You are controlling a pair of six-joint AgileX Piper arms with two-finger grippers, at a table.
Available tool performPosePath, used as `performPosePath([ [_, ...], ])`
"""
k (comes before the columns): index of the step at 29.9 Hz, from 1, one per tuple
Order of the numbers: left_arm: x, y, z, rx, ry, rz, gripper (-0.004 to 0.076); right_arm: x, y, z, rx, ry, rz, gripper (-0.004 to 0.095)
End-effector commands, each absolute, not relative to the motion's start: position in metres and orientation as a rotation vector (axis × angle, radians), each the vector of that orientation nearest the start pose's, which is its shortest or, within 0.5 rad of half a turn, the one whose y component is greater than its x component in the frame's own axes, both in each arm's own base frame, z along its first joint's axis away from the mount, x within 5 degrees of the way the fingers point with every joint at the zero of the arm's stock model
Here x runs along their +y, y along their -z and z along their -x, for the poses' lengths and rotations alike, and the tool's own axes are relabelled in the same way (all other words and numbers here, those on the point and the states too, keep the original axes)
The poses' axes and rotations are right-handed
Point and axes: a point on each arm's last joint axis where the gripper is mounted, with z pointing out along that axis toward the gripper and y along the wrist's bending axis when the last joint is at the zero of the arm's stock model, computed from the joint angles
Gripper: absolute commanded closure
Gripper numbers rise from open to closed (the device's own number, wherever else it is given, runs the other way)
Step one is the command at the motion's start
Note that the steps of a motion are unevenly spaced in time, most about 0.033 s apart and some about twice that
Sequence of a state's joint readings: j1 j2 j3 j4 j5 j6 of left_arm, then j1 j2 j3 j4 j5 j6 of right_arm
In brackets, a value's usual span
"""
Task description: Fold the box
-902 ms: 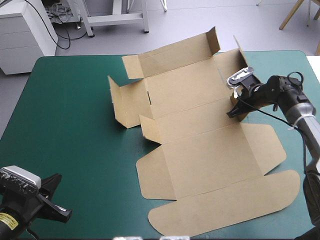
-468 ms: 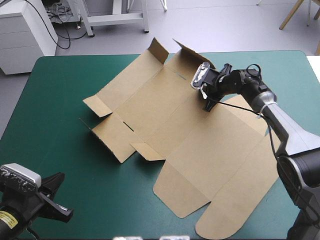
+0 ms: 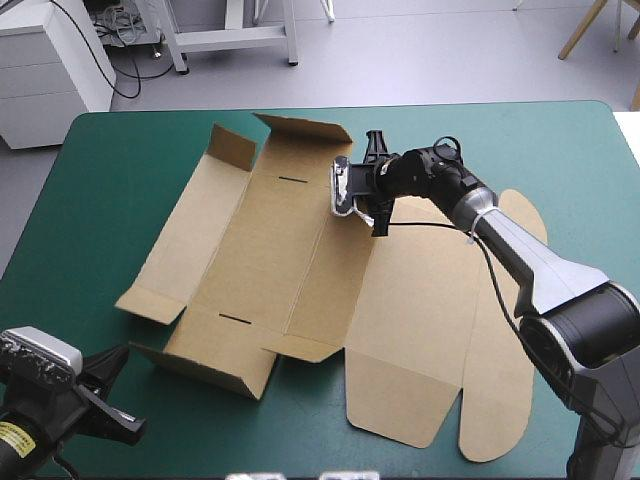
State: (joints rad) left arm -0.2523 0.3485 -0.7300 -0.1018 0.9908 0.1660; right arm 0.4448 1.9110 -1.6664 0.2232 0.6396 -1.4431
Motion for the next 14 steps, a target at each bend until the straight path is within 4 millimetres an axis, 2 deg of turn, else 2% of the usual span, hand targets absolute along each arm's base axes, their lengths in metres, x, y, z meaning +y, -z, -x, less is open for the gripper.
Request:
performPosePath([
  [1,-0.019,-0.358,-0.041,1.972,0.197,-0.405,0.0734,0.212,-0.335,-0.384,1.360,0.281,1.770,0.0927],
  [7,-0.019,-0.358,-0.041,1.972,0.197,-0.405,0.0734,0.224,-0.332,-0.373,1.263,0.186,1.872,0.0927],
  [14,-0.019,-0.357,-0.040,1.975,0.197,-0.406,0.0734,0.226,-0.329,-0.367,1.253,0.116,1.933,0.0927],
])
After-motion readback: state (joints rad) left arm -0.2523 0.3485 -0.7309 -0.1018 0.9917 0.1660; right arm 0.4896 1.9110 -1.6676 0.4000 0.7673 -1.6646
